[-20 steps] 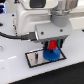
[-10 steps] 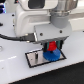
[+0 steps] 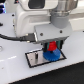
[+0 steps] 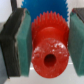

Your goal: Insert the blue gear onto the right peg, followed by the red gear

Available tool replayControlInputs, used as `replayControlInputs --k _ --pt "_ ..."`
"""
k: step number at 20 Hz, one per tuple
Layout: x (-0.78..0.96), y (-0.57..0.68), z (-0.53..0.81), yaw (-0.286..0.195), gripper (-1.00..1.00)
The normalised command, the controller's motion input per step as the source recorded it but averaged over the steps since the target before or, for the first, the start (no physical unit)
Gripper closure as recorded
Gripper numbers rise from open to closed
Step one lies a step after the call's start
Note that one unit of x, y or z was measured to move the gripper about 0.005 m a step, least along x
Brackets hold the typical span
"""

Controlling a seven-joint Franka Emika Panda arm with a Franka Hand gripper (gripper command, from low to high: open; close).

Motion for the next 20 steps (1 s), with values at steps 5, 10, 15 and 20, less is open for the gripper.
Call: replayControlInputs --k 5,10,15,20 --pt "0.21 0.00 0.16 0.000 1.00" --pt "0.07 0.01 0.24 0.000 1.00" --pt "0.08 0.00 0.22 0.000 1.00" --pt "0.12 -0.01 -0.05 0.000 1.00"
